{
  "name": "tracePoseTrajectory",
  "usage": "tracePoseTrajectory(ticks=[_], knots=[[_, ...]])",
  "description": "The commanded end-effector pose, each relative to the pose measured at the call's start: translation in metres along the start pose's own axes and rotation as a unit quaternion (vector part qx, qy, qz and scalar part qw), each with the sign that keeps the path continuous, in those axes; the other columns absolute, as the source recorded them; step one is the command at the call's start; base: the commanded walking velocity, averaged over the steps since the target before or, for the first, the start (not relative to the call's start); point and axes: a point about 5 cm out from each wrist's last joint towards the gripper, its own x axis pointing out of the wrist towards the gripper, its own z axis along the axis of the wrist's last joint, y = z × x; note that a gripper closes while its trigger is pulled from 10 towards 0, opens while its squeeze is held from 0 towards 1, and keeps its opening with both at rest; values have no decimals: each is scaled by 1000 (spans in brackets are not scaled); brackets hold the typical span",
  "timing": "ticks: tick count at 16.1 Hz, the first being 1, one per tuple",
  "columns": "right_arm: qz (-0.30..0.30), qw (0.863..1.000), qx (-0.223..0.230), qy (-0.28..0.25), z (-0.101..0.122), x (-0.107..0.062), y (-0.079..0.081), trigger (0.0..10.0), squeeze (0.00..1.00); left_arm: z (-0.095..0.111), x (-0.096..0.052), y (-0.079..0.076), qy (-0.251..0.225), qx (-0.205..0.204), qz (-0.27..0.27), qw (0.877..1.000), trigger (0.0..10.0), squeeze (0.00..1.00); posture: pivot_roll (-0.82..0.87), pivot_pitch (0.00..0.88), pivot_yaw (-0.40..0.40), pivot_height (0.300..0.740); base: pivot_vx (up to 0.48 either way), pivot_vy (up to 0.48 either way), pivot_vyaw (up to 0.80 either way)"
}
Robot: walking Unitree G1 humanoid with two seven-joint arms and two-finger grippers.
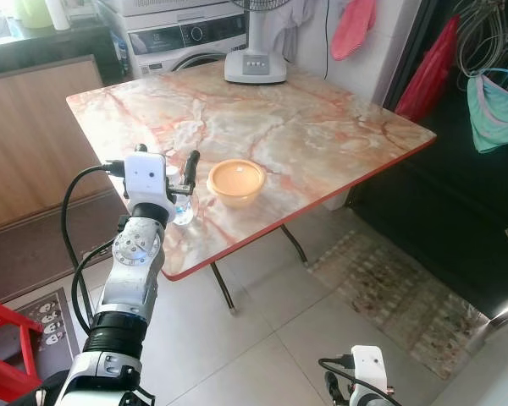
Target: Restocking fridge
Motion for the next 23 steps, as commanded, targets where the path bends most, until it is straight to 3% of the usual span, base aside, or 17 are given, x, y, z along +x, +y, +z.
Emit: tracePoseTrajectory(ticks=[1, 5, 9, 23], knots=[[1, 1000, -8, 1, 2, 1, -1, 10000, 0, 0, 0, 1, 3, 8, -2, 1000, 10000, 0, 89, 0, -23, 740, 0, 0, 0], [11, 1000, -18, 4, 2, 1, 1, 10000, 0, 2, 0, 0, 0, 8, -5, 1000, 10000, 0, 96, 0, -22, 740, 0, 0, 0], [16, 1000, -19, 4, 2, 1, 1, 10000, 0, 2, 0, 0, 0, 11, -5, 1000, 10000, 0, 98, 0, -22, 740, 0, 0, 638], [22, 1000, -8, 5, 0, 0, 2, 10000, 0, 3, -1, -1, -5, 11, -8, 1000, 10000, 0, 100, 0, -23, 740, 54, 0, 0]])
